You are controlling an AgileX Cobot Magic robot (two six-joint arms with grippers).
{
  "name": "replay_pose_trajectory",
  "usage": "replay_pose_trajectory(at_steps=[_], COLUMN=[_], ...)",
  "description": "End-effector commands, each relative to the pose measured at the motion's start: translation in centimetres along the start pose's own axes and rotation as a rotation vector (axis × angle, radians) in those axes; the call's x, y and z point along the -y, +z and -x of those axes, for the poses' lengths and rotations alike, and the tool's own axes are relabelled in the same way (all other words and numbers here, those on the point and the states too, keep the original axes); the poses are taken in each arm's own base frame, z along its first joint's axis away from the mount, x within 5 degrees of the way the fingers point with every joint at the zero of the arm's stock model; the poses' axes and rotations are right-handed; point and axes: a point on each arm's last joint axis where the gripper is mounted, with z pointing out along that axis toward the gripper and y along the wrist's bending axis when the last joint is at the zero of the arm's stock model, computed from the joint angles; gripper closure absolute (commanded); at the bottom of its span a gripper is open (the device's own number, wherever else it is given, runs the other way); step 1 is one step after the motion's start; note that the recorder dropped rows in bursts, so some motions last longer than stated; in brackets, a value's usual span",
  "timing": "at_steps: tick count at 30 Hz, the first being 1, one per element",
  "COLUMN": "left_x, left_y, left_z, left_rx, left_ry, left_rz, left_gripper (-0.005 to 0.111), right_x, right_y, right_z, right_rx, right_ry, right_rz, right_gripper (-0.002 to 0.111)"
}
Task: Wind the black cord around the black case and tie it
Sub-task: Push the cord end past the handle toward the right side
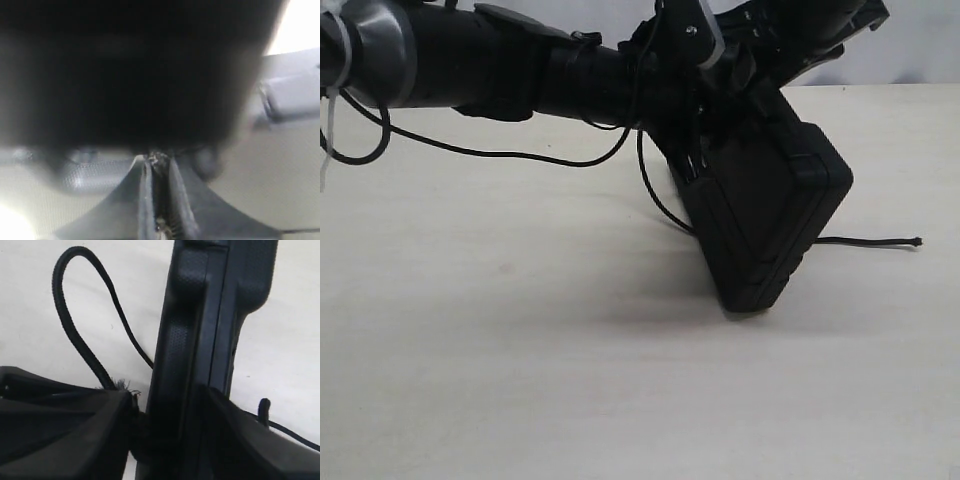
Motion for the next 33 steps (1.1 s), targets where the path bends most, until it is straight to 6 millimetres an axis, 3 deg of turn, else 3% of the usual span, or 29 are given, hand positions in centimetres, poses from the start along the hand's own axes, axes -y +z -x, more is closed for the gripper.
replay_pose_trajectory(at_steps=[1, 4, 6, 7, 9, 10, 11, 12, 14, 16, 24, 33], left_x=[-0.1, -0.1, -0.2, -0.2, -0.2, -0.3, -0.3, -0.3, -0.3, -0.2, 0.2, -1.3], left_y=[1.0, 1.0, 1.0, 1.0, 1.0, 1.0, 1.0, 1.0, 1.0, 1.0, 1.1, -0.4], left_z=[-2.0, -2.0, -2.1, -2.1, -2.1, -2.1, -2.1, -2.1, -2.1, -2.2, -1.3, 0.9], left_rx=[-0.079, -0.079, -0.085, -0.085, -0.088, -0.092, -0.092, -0.092, -0.091, -0.092, -0.021, 0.013], left_ry=[0.008, 0.008, 0.017, 0.017, 0.017, 0.018, 0.018, 0.018, 0.018, 0.017, -0.016, -0.04], left_rz=[0.042, 0.042, 0.051, 0.051, 0.055, 0.061, 0.061, 0.061, 0.059, 0.058, -0.004, 0.106], left_gripper=[0.107, 0.107, 0.107, 0.107, 0.107, 0.107, 0.107, 0.107, 0.107, 0.107, 0.107, 0.107], right_x=[-2.4, -2.4, -2.5, -1.8, -1.2, 2.3, 4.0, 4.8, 5.9, 6.3, 4.4, 4.2], right_y=[-4.3, -5.5, -6.2, -6.9, -8.5, -8.3, -6.2, -2.4, -0.3, 0.4, 1.0, 0.9], right_z=[-0.3, -0.5, -0.6, -0.7, -0.9, -0.9, -1.4, -1.9, -2.1, -2.5, -2.9, -3.0], right_rx=[0.09, 0.125, 0.147, 0.166, 0.227, 0.244, 0.147, 0.048, 0.073, 0.071, 0.044, 0.027], right_ry=[-0.006, -0.003, -0.01, -0.002, -0.005, 0.136, 0.15, 0.153, 0.23, 0.239, 0.163, 0.134], right_rz=[0.108, 0.105, 0.107, 0.028, -0.054, -0.43, -0.515, -0.337, -0.149, -0.082, 0.145, 0.16], right_gripper=[0.065, 0.065, 0.076, 0.086, 0.087, 0.087, 0.087, 0.087, 0.093, 0.101, 0.104, 0.104])
